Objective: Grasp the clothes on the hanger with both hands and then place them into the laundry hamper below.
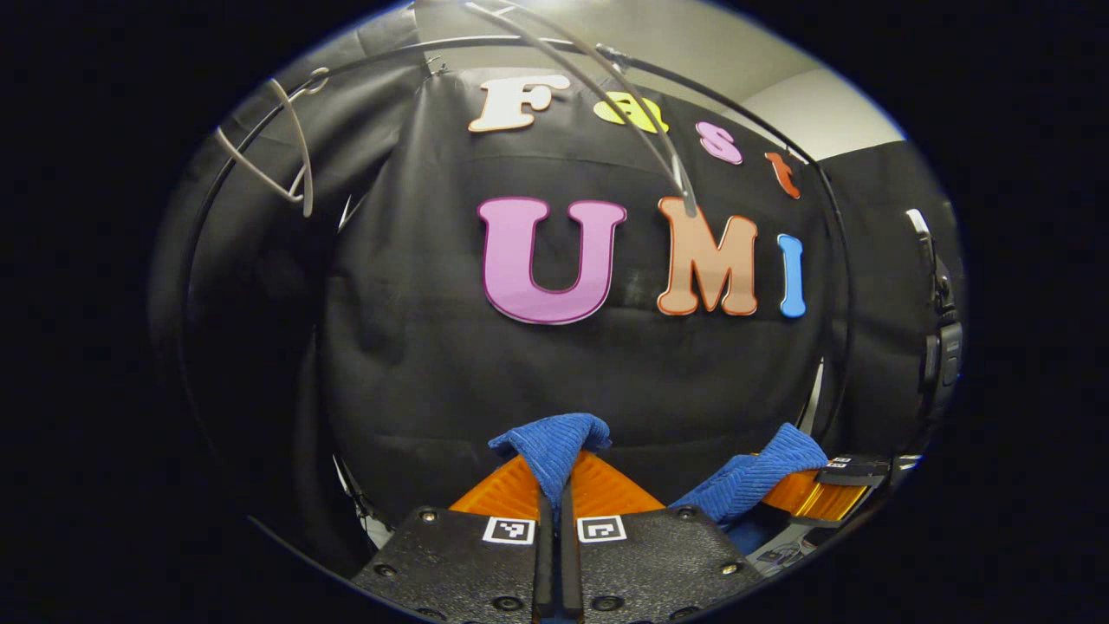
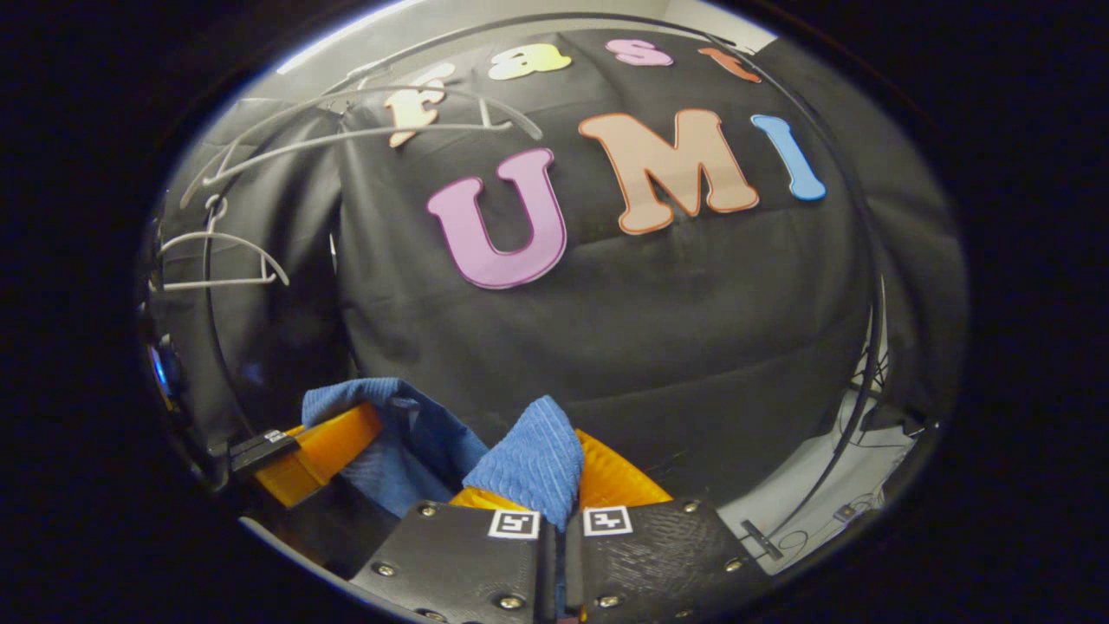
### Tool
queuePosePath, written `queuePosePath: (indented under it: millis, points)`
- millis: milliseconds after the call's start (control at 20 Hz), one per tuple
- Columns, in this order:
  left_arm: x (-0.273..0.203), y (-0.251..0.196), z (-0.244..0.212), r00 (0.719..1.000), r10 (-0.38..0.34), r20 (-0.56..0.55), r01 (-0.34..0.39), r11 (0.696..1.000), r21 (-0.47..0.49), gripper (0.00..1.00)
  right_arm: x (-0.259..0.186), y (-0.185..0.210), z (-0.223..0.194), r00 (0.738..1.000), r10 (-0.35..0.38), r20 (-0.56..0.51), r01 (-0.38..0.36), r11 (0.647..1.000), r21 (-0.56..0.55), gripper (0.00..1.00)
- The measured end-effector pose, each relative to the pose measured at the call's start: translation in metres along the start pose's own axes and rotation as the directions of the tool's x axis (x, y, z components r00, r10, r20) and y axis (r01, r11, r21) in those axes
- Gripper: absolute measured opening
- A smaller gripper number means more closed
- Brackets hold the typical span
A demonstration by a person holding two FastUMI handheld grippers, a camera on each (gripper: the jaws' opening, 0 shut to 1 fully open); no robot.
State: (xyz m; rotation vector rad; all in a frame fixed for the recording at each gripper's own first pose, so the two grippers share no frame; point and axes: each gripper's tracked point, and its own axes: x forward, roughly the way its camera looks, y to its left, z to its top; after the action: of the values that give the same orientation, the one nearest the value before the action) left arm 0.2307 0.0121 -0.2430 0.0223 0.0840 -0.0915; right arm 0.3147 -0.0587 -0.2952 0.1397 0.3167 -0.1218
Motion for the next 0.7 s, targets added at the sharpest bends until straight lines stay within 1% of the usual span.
queuePosePath:
  millis: [150, 200, 250, 300, 400, 450, 550, 700]
  points:
    - [0.002, -0.004, -0.036, 0.999, -0.01, -0.033, 0.011, 0.999, 0.031, 0.04, 0.007, -0.016, -0.04, 0.998, -0.036, -0.054, 0.034, 0.999, -0.038, 0.05]
    - [0.002, -0.003, -0.046, 0.999, -0.006, -0.045, 0.008, 0.999, 0.045, 0.04, 0.01, -0.019, -0.052, 0.996, -0.044, -0.074, 0.04, 0.998, -0.055, 0.1]
    - [0.003, -0.003, -0.059, 0.998, -0.008, -0.062, 0.011, 0.999, 0.049, 0.04, 0.012, -0.023, -0.064, 0.994, -0.054, -0.095, 0.047, 0.996, -0.075, 0.1]
    - [0.004, -0.002, -0.071, 0.997, -0.01, -0.082, 0.014, 0.999, 0.048, 0.04, 0.013, -0.028, -0.077, 0.991, -0.076, -0.111, 0.065, 0.993, -0.1, 0.05]
    - [0.005, -0.002, -0.092, 0.992, -0.016, -0.122, 0.021, 0.999, 0.038, 0.04, 0.015, -0.034, -0.097, 0.985, -0.104, -0.136, 0.085, 0.986, -0.141, 0.05]
    - [0.005, -0.001, -0.102, 0.989, -0.015, -0.148, 0.021, 0.999, 0.037, 0.07, 0.016, -0.036, -0.107, 0.982, -0.111, -0.15, 0.088, 0.984, -0.155, 0.05]
    - [0.005, -0.001, -0.124, 0.981, -0.014, -0.191, 0.022, 0.999, 0.04, 0.07, 0.02, -0.042, -0.128, 0.976, -0.125, -0.18, 0.094, 0.98, -0.174, 0.05]
    - [0.005, 0.001, -0.159, 0.964, -0.013, -0.267, 0.027, 0.999, 0.046, 0.07, 0.027, -0.055, -0.159, 0.96, -0.158, -0.232, 0.121, 0.978, -0.168, 0.05]
